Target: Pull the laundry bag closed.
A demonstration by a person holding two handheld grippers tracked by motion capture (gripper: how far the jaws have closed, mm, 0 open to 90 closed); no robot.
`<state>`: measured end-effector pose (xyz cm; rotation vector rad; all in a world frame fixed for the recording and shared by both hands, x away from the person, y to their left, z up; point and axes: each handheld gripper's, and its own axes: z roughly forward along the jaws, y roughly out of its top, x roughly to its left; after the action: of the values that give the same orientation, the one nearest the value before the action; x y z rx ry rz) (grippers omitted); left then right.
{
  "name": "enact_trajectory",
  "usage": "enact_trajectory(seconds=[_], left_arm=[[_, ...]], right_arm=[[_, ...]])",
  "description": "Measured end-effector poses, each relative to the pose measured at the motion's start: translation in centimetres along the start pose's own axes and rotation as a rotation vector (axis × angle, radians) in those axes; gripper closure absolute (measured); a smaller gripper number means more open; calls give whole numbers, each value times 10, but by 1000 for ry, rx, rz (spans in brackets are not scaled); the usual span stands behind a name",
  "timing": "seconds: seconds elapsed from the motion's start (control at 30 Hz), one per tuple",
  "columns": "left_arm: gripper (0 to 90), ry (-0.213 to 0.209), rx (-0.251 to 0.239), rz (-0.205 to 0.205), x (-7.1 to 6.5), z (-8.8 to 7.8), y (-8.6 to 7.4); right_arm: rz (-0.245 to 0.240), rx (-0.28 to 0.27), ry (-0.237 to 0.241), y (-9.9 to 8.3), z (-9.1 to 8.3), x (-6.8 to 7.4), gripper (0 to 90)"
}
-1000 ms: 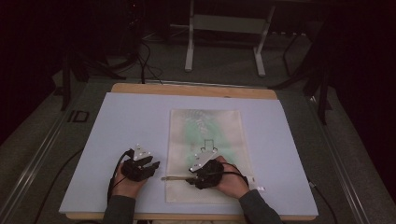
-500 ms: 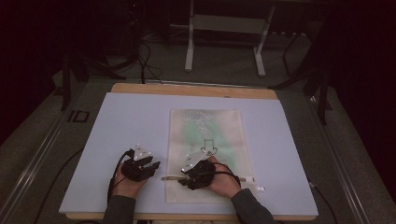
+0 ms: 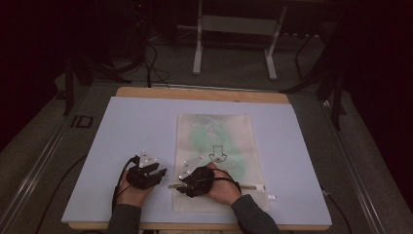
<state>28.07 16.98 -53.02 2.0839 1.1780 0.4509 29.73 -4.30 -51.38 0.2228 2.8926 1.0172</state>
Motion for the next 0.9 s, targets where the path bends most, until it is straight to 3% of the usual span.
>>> enact_trajectory(seconds=[0.53, 0.9], left_arm=[[599, 5, -1, -9, 1, 0, 0], [600, 14, -12, -21, 3, -2, -1]], right_arm=[[-18, 1, 18, 18, 17, 3, 670], [-37, 38, 3, 27, 30, 4, 690]])
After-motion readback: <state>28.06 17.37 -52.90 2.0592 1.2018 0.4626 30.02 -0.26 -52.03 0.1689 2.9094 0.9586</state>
